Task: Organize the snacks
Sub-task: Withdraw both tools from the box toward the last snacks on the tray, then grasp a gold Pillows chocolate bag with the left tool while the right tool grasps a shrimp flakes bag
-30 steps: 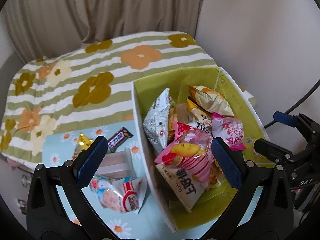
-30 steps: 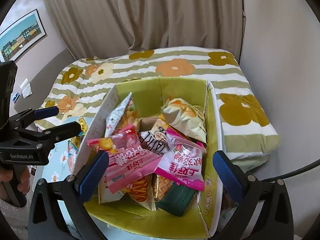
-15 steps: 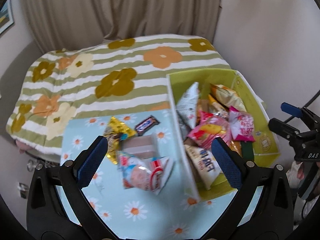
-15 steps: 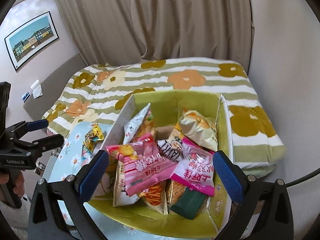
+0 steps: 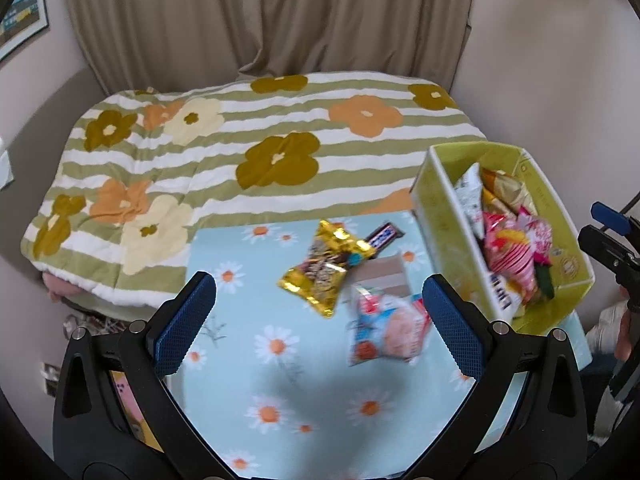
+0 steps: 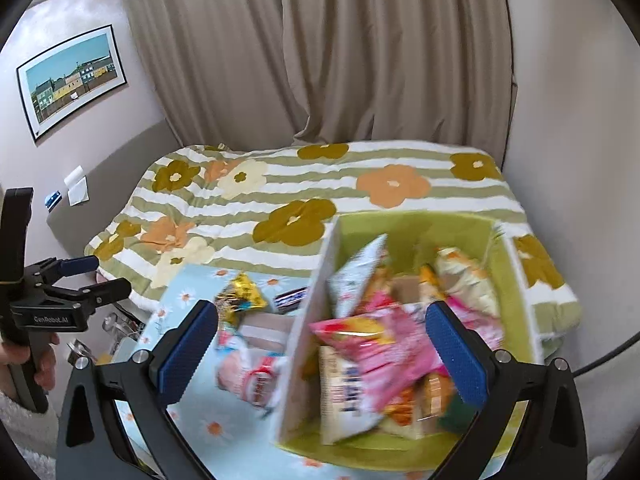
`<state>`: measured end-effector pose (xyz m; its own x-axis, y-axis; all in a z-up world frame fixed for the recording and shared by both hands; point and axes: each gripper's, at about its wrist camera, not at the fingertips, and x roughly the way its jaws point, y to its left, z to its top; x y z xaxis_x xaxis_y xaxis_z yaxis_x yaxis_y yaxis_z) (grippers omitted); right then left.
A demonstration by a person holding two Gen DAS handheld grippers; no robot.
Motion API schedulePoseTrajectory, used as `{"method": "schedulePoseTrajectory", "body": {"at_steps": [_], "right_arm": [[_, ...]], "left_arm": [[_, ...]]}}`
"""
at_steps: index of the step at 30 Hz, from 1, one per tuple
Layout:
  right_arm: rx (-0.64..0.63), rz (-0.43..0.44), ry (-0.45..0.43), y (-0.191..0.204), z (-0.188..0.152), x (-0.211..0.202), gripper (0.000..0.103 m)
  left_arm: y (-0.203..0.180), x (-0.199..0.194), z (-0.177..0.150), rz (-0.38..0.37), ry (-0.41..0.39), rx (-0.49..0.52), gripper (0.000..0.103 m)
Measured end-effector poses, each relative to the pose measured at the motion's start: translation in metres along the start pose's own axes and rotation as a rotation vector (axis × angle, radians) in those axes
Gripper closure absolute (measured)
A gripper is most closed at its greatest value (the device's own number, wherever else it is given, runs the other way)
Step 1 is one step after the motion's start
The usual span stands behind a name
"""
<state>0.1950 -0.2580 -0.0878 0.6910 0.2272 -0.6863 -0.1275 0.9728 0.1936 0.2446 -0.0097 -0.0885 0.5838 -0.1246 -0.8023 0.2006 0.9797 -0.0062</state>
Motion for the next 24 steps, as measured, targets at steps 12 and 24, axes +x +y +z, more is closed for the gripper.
{"method": "schedulePoseTrajectory", "body": {"at_steps": [12, 24], "right_arm": [[0.165, -0.094, 0.062, 0.088, -0.039, 0.053, 0.0], [0.276, -0.246, 0.109, 0.114, -0.1, 0.108, 0.0]], "left_arm": [[0.07, 0.041, -0.001, -0.115, 0.062, 0.094, 0.001], [0.063, 0.133, -0.002, -0.238, 0.173, 0.254, 0.001]]}}
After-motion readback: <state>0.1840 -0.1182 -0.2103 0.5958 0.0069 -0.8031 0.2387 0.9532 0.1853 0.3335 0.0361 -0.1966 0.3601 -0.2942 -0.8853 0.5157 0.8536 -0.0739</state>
